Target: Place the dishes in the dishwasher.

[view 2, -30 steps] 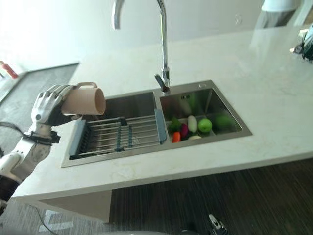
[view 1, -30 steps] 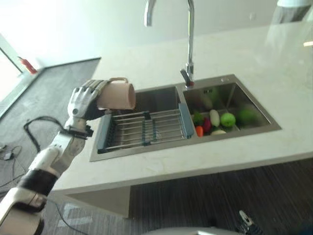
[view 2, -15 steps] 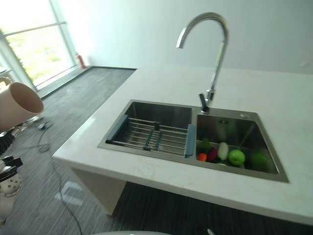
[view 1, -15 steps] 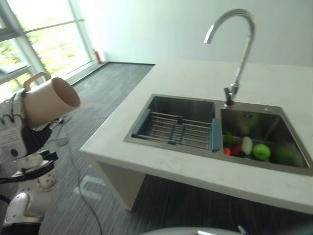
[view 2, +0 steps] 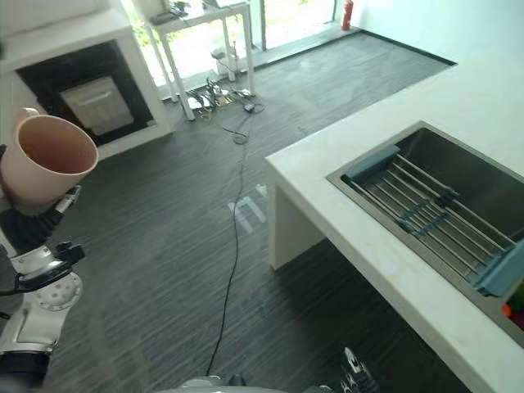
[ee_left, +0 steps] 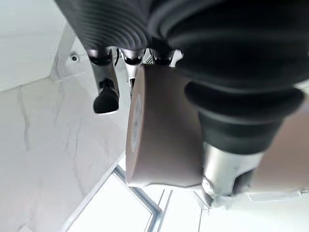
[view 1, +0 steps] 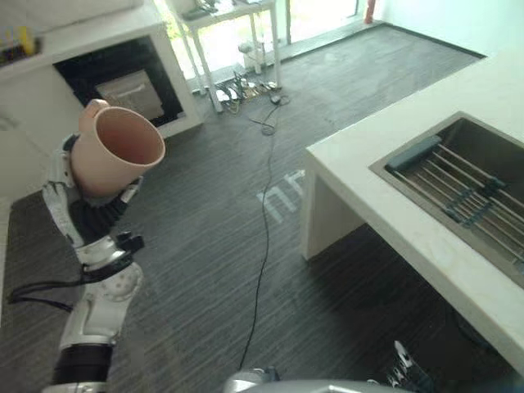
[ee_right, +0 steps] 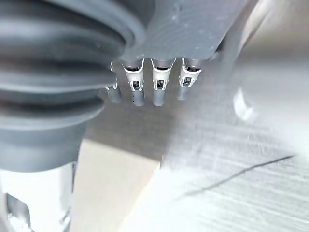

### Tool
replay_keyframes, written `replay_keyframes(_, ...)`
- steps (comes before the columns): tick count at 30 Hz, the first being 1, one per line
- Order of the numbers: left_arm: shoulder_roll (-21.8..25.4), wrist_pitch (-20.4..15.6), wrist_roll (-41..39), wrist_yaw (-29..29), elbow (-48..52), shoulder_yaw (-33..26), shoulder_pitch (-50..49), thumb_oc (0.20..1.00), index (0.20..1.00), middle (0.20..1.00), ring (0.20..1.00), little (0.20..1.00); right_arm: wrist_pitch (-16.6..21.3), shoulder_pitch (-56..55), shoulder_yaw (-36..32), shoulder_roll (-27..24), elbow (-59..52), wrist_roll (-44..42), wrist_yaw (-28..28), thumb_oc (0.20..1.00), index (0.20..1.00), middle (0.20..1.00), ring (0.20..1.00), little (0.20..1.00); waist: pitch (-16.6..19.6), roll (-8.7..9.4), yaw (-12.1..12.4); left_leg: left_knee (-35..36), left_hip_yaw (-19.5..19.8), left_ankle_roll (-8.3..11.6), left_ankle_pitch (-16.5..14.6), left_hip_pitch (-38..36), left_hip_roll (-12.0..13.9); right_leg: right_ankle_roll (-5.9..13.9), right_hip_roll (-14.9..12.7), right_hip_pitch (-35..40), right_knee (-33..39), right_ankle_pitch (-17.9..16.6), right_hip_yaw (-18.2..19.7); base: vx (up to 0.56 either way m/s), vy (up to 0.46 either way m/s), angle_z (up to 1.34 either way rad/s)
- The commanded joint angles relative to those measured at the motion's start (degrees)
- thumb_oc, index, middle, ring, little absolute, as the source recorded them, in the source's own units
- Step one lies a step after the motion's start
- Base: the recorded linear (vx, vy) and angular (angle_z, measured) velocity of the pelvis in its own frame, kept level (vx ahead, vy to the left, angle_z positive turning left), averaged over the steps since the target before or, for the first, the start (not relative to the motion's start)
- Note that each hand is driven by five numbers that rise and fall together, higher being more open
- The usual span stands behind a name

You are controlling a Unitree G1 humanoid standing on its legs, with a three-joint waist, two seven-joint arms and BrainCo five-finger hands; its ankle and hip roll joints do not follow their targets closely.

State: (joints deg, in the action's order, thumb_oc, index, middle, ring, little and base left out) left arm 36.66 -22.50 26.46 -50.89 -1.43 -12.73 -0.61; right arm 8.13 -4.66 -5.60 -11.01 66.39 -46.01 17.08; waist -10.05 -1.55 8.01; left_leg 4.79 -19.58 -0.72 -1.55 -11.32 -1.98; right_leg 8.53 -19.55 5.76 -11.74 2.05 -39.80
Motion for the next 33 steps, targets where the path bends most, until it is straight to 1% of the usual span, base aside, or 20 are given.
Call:
replay_keyframes(1, 2.8, -0.5, 0.5, 3.3, 4.7, -2.7, 0.1, 0.200, 0.200, 0.200, 0.200, 0.200, 0.0, -1.6, 0.7, -0.4, -1.2, 2.0, -1.3, 1.000, 1.000, 1.000, 1.000, 1.000, 2.2, -2.60, -1.8, -3.5, 5.6, 0.85, -7.8, -0.9, 1.4, 0.11, 0.7, -5.4, -11.9, -1.3, 1.8, -0.06, 0.338, 0.80)
replay_keyframes(2, 3.4, -0.7, 0.2, 4.2, 4.6, -1.8, 0.9, 0.200, 0.200, 0.200, 0.200, 0.200, 0.0, -1.7, 0.8, -0.4, -1.0, 2.1, -1.3, 1.000, 1.000, 1.000, 1.000, 1.000, 2.0, -2.71, -2.3, -3.6, 7.4, 0.19, -8.2, -0.9, 1.0, 0.71, -0.6, -7.3, -15.8, -2.1, 5.1, -0.03, 0.101, 1.04)
replay_keyframes(3, 4.1, -1.5, -0.2, 4.6, 4.1, -0.4, 2.0, 0.200, 0.200, 0.200, 0.200, 0.200, -0.2, -1.7, 0.7, -0.3, -0.7, 1.6, -1.4, 1.000, 1.000, 1.000, 1.000, 1.000, 1.9, -2.58, -2.9, -3.7, 8.9, -0.25, -8.1, -0.5, 0.7, 0.96, -0.5, -8.8, -17.9, -1.7, 9.3, -0.13, -0.013, 1.25)
replay_keyframes(4, 4.4, -2.1, -0.3, 4.6, 3.4, 1.8, 3.6, 0.200, 0.200, 0.200, 0.200, 0.200, -0.1, -1.6, 1.0, -0.2, 0.0, 1.0, -1.2, 1.000, 1.000, 1.000, 1.000, 1.000, 1.7, -2.26, -3.8, -4.5, 10.0, -0.62, -6.8, 0.8, 0.7, -0.47, 1.5, -10.1, -17.2, -1.3, 13.8, -0.12, -0.133, 1.25)
replay_keyframes(5, 4.4, -2.8, -0.4, 4.1, 2.6, 4.5, 5.1, 0.200, 0.200, 0.200, 0.200, 0.200, 0.3, -1.5, 1.1, -0.2, 1.1, 0.4, -0.5, 1.000, 1.000, 1.000, 1.000, 1.000, 2.0, -1.95, -5.1, -4.6, 13.1, -0.74, -6.2, 1.9, 0.7, -1.15, 6.5, -10.2, -14.1, 1.4, 20.2, 0.00, -0.226, 1.88)
replay_keyframes(6, 2.6, -4.3, 0.6, 3.9, 1.0, 8.9, 8.1, 0.200, 0.200, 0.200, 0.200, 0.200, 1.2, -1.1, 1.7, -0.3, 3.2, -0.8, 0.8, 1.000, 1.000, 1.000, 1.000, 1.000, 2.3, -1.34, -6.5, -4.5, 18.5, -0.76, -5.4, 2.7, 0.0, -1.72, 11.4, -7.2, -6.5, 4.2, 28.1, 0.13, -0.252, 2.45)
replay_keyframes(7, 1.7, -4.8, 0.9, 4.4, 0.2, 10.4, 9.7, 0.200, 0.200, 0.200, 0.200, 0.200, 0.8, -0.8, 2.1, -0.6, 3.5, -1.3, 1.6, 1.000, 1.000, 1.000, 1.000, 1.000, 2.8, -0.89, -6.9, -4.5, 20.2, -0.58, -4.9, 3.4, -0.3, -1.52, 11.4, -5.6, -0.9, 3.5, 30.8, 0.16, -0.222, 4.04)
replay_keyframes(8, 1.4, -5.3, 1.0, 4.9, -0.3, 11.2, 10.6, 0.200, 0.200, 0.200, 0.200, 0.200, 0.0, -0.6, 2.2, -0.7, 3.7, -1.7, 2.5, 1.000, 1.000, 1.000, 1.000, 1.000, 3.1, -0.55, -7.4, -4.7, 20.8, -0.32, -5.0, 3.5, -0.3, -1.08, 11.3, -4.9, 2.1, 2.8, 32.3, 0.10, -0.180, 3.90)
replay_keyframes(9, 1.1, -6.1, 0.7, 6.2, -0.7, 11.9, 11.3, 0.200, 0.200, 0.200, 0.200, 0.200, -0.7, -0.3, 2.6, -1.1, 4.1, -2.3, 3.4, 1.000, 1.000, 1.000, 1.000, 1.000, 3.3, -0.40, -7.7, -4.9, 21.1, -0.28, -5.1, 3.8, -0.2, -0.99, 12.2, -4.4, 2.9, 2.6, 33.9, 0.10, -0.175, 3.53)
replay_keyframes(10, 1.0, -6.3, 0.5, 6.8, -0.6, 12.5, 11.4, 0.200, 0.200, 0.200, 0.200, 0.200, -1.3, 0.1, 3.1, -1.3, 4.4, -1.2, 4.4, 1.000, 1.000, 1.000, 1.000, 1.000, 3.5, -0.07, -7.7, -5.2, 21.4, -0.20, -5.2, 3.8, -0.1, -1.02, 12.7, -4.2, 3.0, 2.5, 34.4, 0.09, -0.256, 2.10)
replay_keyframes(12, 0.5, -2.8, 1.7, 7.8, 1.8, 12.5, 11.0, 0.200, 0.200, 0.200, 0.200, 0.200, -3.4, 1.5, 5.3, -1.6, 4.4, 2.0, 6.2, 1.000, 1.000, 1.000, 1.000, 1.000, 4.1, 0.63, -6.0, -5.7, 19.9, 0.87, -5.1, 4.3, 1.1, -0.96, 11.9, -2.6, 5.5, 2.3, 30.4, 0.03, -0.276, 1.30)
replay_keyframes(14, 0.8, 0.3, 0.2, 9.4, 4.3, 12.6, 11.0, 0.200, 0.200, 0.200, 0.200, 0.200, -4.7, 3.1, 7.9, -1.5, 4.1, 2.1, 6.0, 1.000, 1.000, 1.000, 1.000, 1.000, 5.0, 0.66, -4.8, -5.6, 19.1, 1.86, -4.5, 4.8, 2.4, -1.68, 12.8, -0.8, 8.2, 2.7, 30.0, 0.06, -0.235, 0.28)
replay_keyframes(16, 1.8, 1.8, -1.4, 10.8, 5.9, 12.1, 11.0, 0.200, 0.200, 0.200, 0.200, 0.200, -4.8, 3.6, 9.9, -1.3, 3.6, 2.1, 6.1, 1.000, 1.000, 1.000, 1.000, 1.000, 5.5, 0.70, -4.1, -5.7, 19.0, 2.71, -3.9, 5.3, 3.4, -2.45, 13.9, 0.7, 9.8, 3.1, 29.5, 0.09, -0.205, -0.33)
replay_keyframes(19, 2.5, 3.0, -2.2, 11.8, 6.8, 11.9, 11.2, 0.200, 0.200, 0.200, 0.200, 0.200, -5.0, 3.5, 10.8, -1.5, 3.2, 0.9, 6.1, 1.000, 1.000, 1.000, 1.000, 1.000, 5.6, 0.70, -4.0, -6.1, 18.3, 3.81, -3.0, 6.1, 4.5, -3.01, 14.6, 1.7, 11.0, 3.3, 28.6, 0.04, -0.131, -0.06)
replay_keyframes(20, 2.7, 3.0, -2.5, 12.1, 6.9, 11.9, 11.3, 0.200, 0.200, 0.200, 0.200, 0.200, -5.1, 3.4, 10.7, -1.7, 3.5, 1.3, 5.9, 1.000, 1.000, 1.000, 1.000, 1.000, 5.6, 0.66, -4.0, -6.3, 17.8, 4.17, -2.7, 6.4, 4.8, -3.07, 14.6, 1.9, 11.3, 3.2, 28.1, -0.02, -0.105, -0.03)
replay_keyframes(21, 3.3, 2.2, -3.4, 13.4, 7.3, 12.6, 12.2, 0.200, 0.200, 0.200, 0.200, 0.200, -5.1, 3.3, 9.9, -2.9, 4.2, -0.4, 6.9, 1.000, 1.000, 1.000, 1.000, 1.000, 5.4, 0.26, -4.6, -5.7, 14.5, 5.56, -1.3, 7.0, 6.4, -3.16, 14.6, 2.7, 12.9, 2.9, 26.2, -0.03, -0.067, 0.07)
replay_keyframes(24, 3.1, 1.3, -3.4, 14.3, 7.3, 13.5, 13.0, 0.200, 0.200, 0.200, 0.200, 0.200, -4.9, 2.9, 8.5, -3.5, 4.7, -2.2, 7.8, 1.000, 1.000, 1.000, 1.000, 1.000, 5.4, -0.27, -5.3, -3.6, 12.4, 6.51, 0.1, 6.8, 7.1, -2.89, 14.2, 3.2, 14.4, 2.1, 24.4, -0.03, 0.002, 0.45)
replay_keyframes(27, 2.9, 0.9, -2.2, 15.3, 6.9, 13.2, 12.4, 0.200, 0.200, 0.200, 0.200, 0.200, -4.6, 2.3, 7.7, -3.8, 5.5, -0.6, 9.4, 1.000, 1.000, 1.000, 1.000, 1.000, 5.9, -0.84, -6.0, -1.8, 12.4, 6.61, 0.3, 6.0, 6.8, -2.13, 13.5, 2.9, 16.0, 0.8, 23.9, 0.01, 0.044, 0.22)
replay_keyframes(30, 2.9, 0.9, -2.0, 16.6, 6.7, 13.2, 11.7, 0.200, 0.200, 0.200, 0.200, 0.200, -4.6, 1.5, 7.2, -3.3, 5.6, 0.1, 10.0, 1.000, 1.000, 1.000, 1.000, 1.000, 6.5, -1.43, -7.1, -0.9, 11.7, 6.17, -0.1, 4.9, 6.7, -1.71, 13.5, 2.6, 15.6, 0.8, 24.8, 0.03, 0.040, -0.20)
replay_keyframes(33, 3.1, 0.5, -2.0, 16.0, 4.4, 14.3, 12.1, 0.200, 0.200, 0.200, 0.200, 0.200, -4.2, 0.9, 7.9, -2.5, 5.2, 1.0, 10.2, 1.000, 1.000, 1.000, 1.000, 1.000, 6.8, -1.44, -8.3, -0.8, 10.8, 5.45, -1.1, 3.6, 6.5, -1.48, 13.5, 2.7, 15.3, 1.1, 26.3, 0.07, 0.040, -0.22)
